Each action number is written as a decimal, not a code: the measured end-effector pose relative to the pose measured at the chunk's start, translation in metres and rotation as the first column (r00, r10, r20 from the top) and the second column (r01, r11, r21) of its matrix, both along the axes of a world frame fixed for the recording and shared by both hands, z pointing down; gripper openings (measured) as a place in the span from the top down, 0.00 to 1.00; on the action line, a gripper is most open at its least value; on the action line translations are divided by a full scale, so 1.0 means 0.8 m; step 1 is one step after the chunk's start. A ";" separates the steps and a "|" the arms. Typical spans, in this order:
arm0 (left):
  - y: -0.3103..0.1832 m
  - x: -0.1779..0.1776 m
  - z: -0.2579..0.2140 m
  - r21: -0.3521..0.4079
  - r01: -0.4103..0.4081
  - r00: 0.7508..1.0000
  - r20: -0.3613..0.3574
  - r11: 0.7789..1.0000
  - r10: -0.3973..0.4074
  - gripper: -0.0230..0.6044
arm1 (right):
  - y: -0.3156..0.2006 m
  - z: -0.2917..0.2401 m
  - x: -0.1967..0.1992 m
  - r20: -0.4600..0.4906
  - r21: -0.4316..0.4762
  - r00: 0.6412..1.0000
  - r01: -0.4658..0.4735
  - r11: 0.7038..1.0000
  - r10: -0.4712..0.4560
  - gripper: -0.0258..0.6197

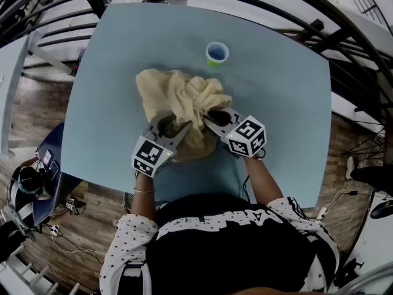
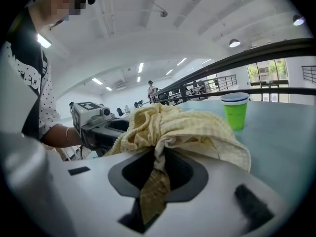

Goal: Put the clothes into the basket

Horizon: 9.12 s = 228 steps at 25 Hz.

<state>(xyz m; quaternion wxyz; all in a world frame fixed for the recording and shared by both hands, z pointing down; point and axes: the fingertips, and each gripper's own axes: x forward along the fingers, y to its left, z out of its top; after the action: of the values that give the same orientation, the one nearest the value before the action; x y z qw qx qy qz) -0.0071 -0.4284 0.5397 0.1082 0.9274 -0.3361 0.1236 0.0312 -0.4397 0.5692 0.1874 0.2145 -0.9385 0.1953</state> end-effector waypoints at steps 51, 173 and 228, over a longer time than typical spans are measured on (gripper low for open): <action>0.078 0.002 -0.115 0.220 -0.029 0.998 0.065 0.975 0.015 0.77 | 0.067 -0.112 -0.018 0.105 0.084 0.994 -0.007 0.996 -0.002 0.86; 0.275 0.275 -0.188 0.310 -0.063 0.992 0.124 0.949 0.025 0.77 | 0.262 -0.189 0.253 0.206 0.233 0.978 -0.084 0.969 0.035 0.86; 0.368 0.141 -0.189 0.296 0.122 0.981 0.110 0.947 -0.161 0.77 | 0.351 -0.192 0.115 0.218 0.242 0.968 0.068 0.968 -0.122 0.86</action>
<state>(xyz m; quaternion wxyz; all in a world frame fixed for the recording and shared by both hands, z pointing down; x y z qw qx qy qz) 0.1058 -0.1340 0.3882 -0.0419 0.8964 -0.4226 0.1267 0.1232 -0.1589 0.4160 0.0595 0.1653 -0.9795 0.0983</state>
